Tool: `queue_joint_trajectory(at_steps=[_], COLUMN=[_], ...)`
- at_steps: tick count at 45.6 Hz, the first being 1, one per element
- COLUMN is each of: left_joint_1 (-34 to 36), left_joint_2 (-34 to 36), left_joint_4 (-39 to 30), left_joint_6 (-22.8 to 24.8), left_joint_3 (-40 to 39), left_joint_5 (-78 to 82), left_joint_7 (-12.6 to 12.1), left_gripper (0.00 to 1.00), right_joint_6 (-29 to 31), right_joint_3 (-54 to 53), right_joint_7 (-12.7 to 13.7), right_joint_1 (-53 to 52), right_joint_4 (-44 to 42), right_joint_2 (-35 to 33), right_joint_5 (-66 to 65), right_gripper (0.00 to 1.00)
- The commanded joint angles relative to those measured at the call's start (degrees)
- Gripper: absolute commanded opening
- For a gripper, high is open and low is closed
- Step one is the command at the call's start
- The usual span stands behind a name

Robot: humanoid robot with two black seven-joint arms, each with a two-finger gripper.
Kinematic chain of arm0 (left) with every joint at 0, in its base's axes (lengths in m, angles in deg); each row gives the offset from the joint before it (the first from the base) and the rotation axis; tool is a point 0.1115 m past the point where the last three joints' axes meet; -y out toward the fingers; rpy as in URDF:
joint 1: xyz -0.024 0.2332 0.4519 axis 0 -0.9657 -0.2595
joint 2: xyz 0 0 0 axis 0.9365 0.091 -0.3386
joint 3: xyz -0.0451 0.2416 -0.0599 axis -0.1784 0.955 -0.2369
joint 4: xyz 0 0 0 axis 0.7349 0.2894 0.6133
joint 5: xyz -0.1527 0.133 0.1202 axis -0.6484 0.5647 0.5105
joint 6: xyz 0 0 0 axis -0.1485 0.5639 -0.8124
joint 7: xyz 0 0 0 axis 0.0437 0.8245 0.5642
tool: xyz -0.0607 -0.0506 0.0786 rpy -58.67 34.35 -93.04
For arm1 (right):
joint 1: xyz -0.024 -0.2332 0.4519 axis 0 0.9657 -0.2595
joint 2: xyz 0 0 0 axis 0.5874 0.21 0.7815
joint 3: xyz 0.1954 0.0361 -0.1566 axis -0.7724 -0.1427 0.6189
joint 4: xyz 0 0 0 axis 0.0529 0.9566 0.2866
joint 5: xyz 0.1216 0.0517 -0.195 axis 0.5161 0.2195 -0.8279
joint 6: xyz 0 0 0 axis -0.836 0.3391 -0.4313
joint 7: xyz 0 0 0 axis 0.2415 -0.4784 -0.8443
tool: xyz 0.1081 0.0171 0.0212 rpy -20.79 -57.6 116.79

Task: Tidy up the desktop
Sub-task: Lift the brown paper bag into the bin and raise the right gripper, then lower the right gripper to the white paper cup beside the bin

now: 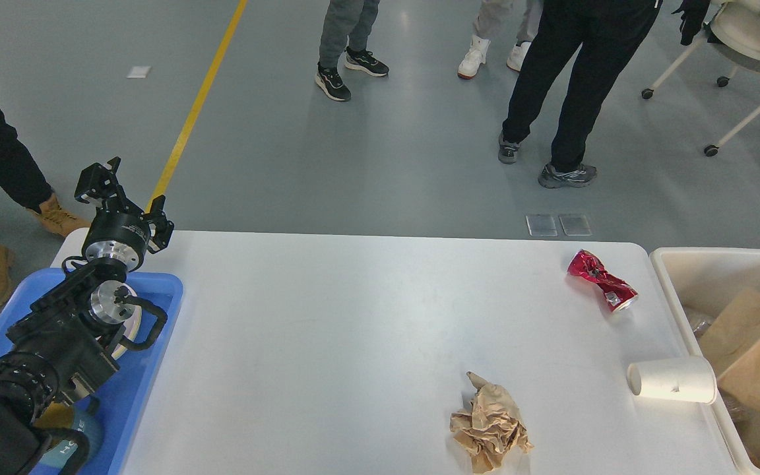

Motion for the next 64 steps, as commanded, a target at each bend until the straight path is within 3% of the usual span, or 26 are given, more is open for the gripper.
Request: queue_joint_trajectory(at_steps=[1,8,16,29,37,42,49,56,64], left_joint_1=[0.0,0.0,0.0,0.0,0.0,0.0,0.0,0.0,0.0], left_joint_2=[0.0,0.0,0.0,0.0,0.0,0.0,0.0,0.0,0.0], left_joint_4=[0.0,0.0,0.0,0.0,0.0,0.0,0.0,0.0,0.0], left_joint_6=[0.0,0.0,0.0,0.0,0.0,0.0,0.0,0.0,0.0], left_joint_3=[0.0,0.0,0.0,0.0,0.0,0.0,0.0,0.0,0.0], left_joint_5=[0.0,0.0,0.0,0.0,0.0,0.0,0.0,0.0,0.0], left_joint_7=[0.0,0.0,0.0,0.0,-0.1,0.0,0.0,0.0,0.0], left_gripper=[0.96,0.96,0.96,0.96,0.96,0.96,0.96,0.96,0.96], right_joint_6=[-0.2,0.5,4.9,18.4,22.8,28.9,35.5,35.4,33.0], right_joint_3=[-0.8,-0.9,0.2,8.3,12.3,12.7,12.3,11.8,11.7], right_joint_7=[0.0,-0.3,0.1,0.1,-0.1,-0.1,-0.1,-0.1,-0.1], right_joint_1=[1.7,-3.4,-17.6,-41.4,-52.8,-58.6,-61.4,-59.3,-47.4], right_joint_4=[-0.1,1.4,10.6,24.2,33.8,36.9,37.2,36.8,35.2], right_joint_2=[0.1,0.3,0.8,8.8,15.5,18.7,21.0,17.7,9.9], right_joint_5=[0.0,0.2,0.2,0.5,0.5,0.5,0.5,0.5,1.0], right_gripper=[1.00,1.00,1.00,1.00,1.00,1.00,1.00,1.00,1.00])
